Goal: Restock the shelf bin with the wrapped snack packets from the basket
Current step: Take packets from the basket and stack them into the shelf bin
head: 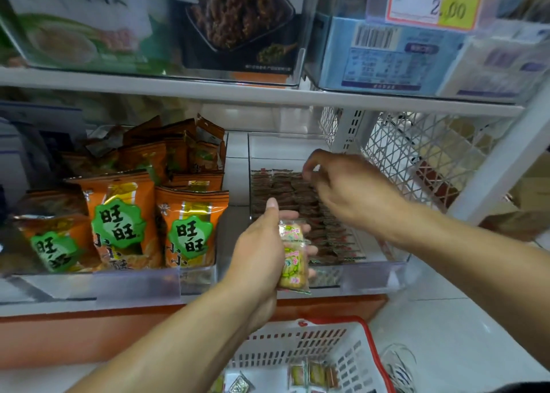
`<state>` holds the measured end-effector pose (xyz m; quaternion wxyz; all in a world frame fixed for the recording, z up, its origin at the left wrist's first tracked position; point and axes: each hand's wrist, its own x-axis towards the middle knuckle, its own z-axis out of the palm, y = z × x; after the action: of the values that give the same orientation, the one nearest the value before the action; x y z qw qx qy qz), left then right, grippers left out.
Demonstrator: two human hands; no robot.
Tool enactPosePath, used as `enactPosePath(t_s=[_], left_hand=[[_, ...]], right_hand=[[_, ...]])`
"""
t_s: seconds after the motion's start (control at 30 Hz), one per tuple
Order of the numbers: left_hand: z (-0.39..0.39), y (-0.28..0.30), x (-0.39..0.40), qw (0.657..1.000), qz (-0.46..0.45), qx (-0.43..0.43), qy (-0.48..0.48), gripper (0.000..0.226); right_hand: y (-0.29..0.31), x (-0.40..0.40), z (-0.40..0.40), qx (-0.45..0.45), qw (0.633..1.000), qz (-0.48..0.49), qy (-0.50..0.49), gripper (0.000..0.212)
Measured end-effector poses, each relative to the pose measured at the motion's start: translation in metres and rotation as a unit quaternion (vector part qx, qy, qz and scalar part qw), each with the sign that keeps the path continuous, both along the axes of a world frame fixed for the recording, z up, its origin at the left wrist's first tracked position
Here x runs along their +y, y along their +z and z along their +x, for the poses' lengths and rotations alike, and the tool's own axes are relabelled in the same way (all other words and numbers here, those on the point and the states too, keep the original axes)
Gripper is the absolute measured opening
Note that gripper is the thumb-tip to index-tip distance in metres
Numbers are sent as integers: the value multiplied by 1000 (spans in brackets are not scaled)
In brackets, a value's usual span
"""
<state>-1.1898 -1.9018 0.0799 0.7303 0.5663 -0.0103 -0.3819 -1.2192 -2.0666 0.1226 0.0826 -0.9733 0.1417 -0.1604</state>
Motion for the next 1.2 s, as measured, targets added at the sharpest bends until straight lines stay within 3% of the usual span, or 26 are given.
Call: enactPosePath(t_s=[0.07,0.17,0.2,0.27,0.33,0.43,0.53,0.57,0.7,0.87,0.93,1.0,1.1,1.2], left_hand=[[-4,5,6,999,14,-7,35,49],[-9,13,15,998,2,28,63,51],[-11,15,18,997,-13,43,57,52],[-13,19,24,995,-54,79,39,56],[-11,22,29,988,-100,116,20,59],[-7,22,33,980,-145,136,-8,56],[-5,21,39,980,-150,124,-41,52],[-5,21,40,979,-154,121,-50,51],[-4,20,44,978,-154,111,-86,48],[-6,16,45,979,-81,25,-186,48],[-7,13,45,979,-51,15,-196,56],[-6,9,46,979,-24,1,-201,75],[-3,8,48,981,-37,-2,-192,93],[-2,7,48,985,-70,-33,-154,75]], right_hand=[[12,36,-37,-23,988,126,82,27],[4,66,-69,35,985,92,138,51],[-3,69,-73,37,986,95,132,52],[-17,72,-73,4,976,191,104,43],[-24,72,-73,-41,943,319,81,37],[-27,63,-77,-113,895,426,60,34],[-24,53,-74,-161,812,561,24,32],[-23,51,-73,-159,800,578,10,31],[-22,47,-75,-124,819,560,-5,30],[-24,50,-79,10,898,435,63,46],[-24,51,-79,52,929,360,67,45],[-25,53,-80,59,935,343,68,37],[-24,50,-82,18,908,416,42,43],[-24,52,-80,-35,793,607,21,49]])
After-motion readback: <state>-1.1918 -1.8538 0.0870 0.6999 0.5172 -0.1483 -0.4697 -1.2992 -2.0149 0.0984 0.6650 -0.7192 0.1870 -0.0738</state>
